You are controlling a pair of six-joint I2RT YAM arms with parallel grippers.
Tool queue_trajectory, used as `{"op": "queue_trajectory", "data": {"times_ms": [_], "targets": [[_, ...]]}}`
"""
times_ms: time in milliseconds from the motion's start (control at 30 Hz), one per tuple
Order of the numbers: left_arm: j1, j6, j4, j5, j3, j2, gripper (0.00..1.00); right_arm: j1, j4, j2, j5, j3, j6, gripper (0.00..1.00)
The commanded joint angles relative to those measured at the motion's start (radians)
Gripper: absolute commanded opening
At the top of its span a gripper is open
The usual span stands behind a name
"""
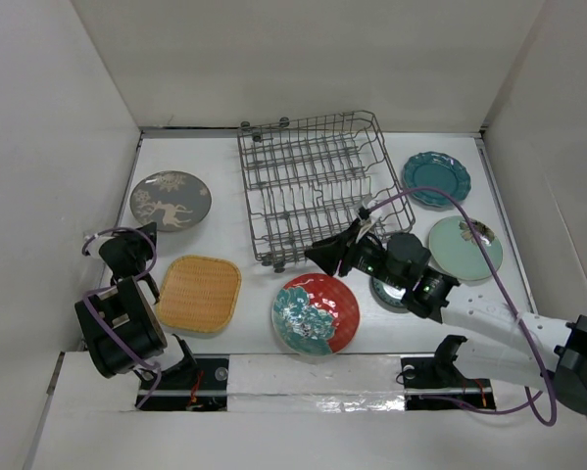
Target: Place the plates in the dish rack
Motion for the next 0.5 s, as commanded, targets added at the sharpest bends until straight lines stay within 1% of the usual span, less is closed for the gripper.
{"op": "queue_trajectory", "data": {"times_ms": [0,33,100,133,300,333,400,467], "targets": [[0.014,-0.080,0.268,0.083,0.011,-0.027,0.00,0.006,0.039,0.003,0.043,0.036,-0.025,0.47],[0.014,-0.091,0.310,0.094,0.008,-0.026,0.00,0.006,0.038,0.007,0.043,0.039,-0.027,0.52],[0.014,-0.117,0.342,0.117,0.008,-0.029,0.00,0.006,0.036,0.021,0.038,0.046,-0.031,0.55],[0.014,-0.122,0.350,0.125,0.012,-0.030,0.00,0.006,0.044,0.024,0.044,0.044,-0.033,0.60],[0.014,-0.135,0.335,0.170,0.037,-0.106,0.00,0.006,0.050,0.066,0.051,0.053,-0.039,0.71],[0.014,-0.135,0.319,0.177,0.042,-0.115,0.00,0.006,0.053,0.072,0.054,0.058,-0.037,0.77],[0.014,-0.142,0.312,0.200,0.049,-0.147,0.00,0.006,0.053,0.096,0.054,0.070,-0.031,0.84],[0.014,-0.148,0.310,0.216,0.052,-0.184,0.00,-0.006,0.050,0.116,0.052,0.098,-0.025,0.88]]}}
